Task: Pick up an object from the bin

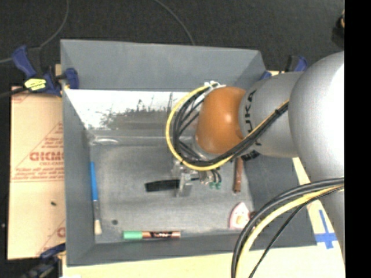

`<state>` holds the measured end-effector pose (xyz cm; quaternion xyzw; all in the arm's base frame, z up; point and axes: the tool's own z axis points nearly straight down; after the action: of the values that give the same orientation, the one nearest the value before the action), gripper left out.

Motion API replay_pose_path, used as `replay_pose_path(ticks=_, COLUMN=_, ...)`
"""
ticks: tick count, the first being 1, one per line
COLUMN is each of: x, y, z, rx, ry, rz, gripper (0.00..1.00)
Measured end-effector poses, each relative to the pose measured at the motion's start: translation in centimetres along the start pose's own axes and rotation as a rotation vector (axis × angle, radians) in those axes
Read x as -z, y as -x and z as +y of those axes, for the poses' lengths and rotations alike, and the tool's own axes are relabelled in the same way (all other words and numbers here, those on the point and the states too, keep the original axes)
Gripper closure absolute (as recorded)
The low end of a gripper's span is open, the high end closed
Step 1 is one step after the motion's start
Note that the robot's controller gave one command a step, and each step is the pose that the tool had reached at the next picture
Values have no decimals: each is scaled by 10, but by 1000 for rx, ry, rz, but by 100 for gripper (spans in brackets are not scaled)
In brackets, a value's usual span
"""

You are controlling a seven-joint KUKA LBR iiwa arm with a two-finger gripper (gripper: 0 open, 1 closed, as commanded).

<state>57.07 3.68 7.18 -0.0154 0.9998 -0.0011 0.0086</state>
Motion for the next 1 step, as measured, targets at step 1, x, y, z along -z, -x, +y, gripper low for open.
replay_pose_path(ticks=1, x=5, y=-1, z=0, rx=0, ry=0, rz=3, gripper=100)
